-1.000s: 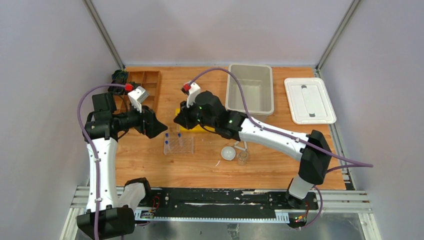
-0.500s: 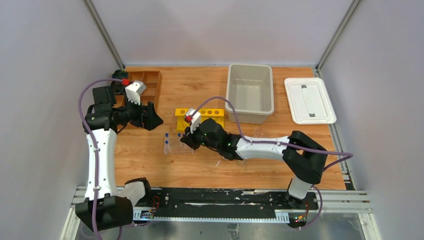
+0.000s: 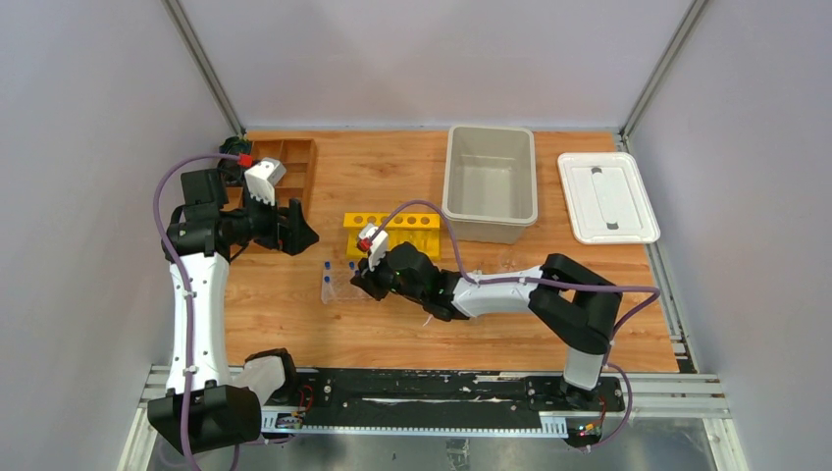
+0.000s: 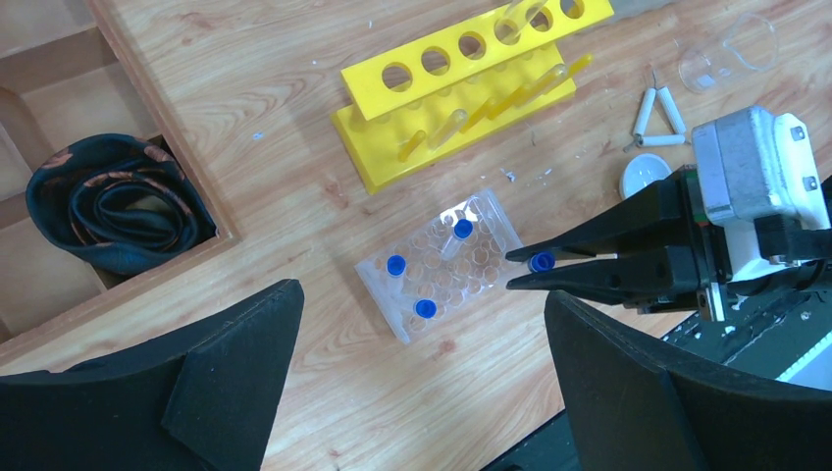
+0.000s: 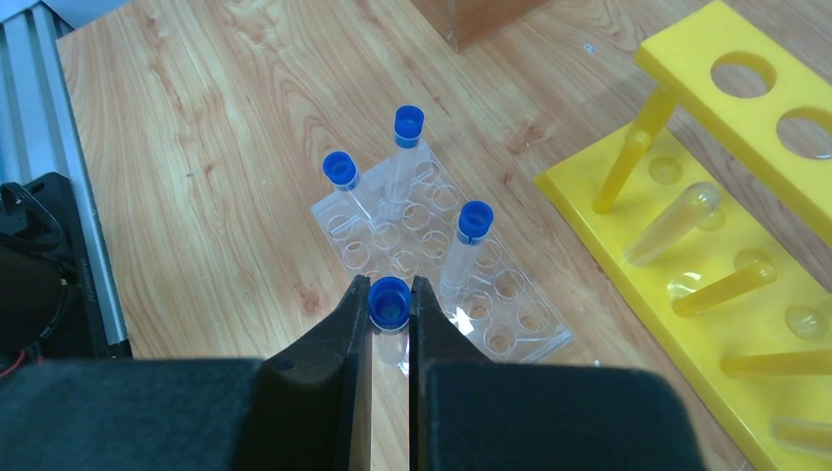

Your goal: Organize the chemistry lab equipment

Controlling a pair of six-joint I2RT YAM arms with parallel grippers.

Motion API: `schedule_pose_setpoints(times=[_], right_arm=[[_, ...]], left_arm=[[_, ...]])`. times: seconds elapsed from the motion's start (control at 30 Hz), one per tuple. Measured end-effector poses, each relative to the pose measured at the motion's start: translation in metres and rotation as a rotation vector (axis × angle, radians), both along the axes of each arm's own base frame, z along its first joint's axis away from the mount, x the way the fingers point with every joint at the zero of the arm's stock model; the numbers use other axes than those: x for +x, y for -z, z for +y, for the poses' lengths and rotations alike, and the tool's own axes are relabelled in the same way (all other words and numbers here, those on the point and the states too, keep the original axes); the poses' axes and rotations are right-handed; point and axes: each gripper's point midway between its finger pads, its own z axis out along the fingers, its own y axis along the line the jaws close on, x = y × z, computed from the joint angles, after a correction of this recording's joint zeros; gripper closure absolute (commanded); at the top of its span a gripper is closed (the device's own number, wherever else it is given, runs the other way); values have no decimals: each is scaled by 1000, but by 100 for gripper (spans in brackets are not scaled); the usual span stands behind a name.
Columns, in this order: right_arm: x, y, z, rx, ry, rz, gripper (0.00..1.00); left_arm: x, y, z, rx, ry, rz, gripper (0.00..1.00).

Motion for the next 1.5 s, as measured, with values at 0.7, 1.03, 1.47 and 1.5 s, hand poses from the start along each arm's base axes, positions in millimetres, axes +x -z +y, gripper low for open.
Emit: schedule_pose_setpoints(times=[0.7,1.03,1.47,1.5], right_arm=[[6,24,-1,-41,23,-16,100],[8,40,-7,-80,34,-24,96],[0,26,-19,-111,45,11,36],[0,18,-23,-112,56,13,34]], left_arm=[[-1,-1,0,2,0,-5,0],[0,-1,0,2,-2,-6,0],[2,-10,1,9,-6,-30,0],[1,-10,1,9,-7,-31,0]])
